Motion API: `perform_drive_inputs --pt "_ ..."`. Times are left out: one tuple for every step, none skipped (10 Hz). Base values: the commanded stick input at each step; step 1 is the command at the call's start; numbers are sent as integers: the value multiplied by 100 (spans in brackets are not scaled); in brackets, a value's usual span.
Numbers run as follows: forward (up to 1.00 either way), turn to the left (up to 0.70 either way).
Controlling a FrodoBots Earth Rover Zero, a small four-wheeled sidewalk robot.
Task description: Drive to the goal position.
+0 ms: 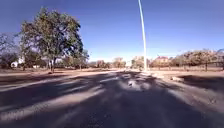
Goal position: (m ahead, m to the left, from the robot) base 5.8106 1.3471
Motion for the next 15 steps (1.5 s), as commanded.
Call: perform_drive_inputs --pt "50 0" --pt "50 0" --pt "50 0" --pt "50 0" --pt "50 0" --pt "50 0" --pt "50 0" --pt "50 0" --pt "50 0" --pt "50 0" --pt "50 0" --pt "50 0" --pt "50 0" --pt "50 0" --pt "50 0"
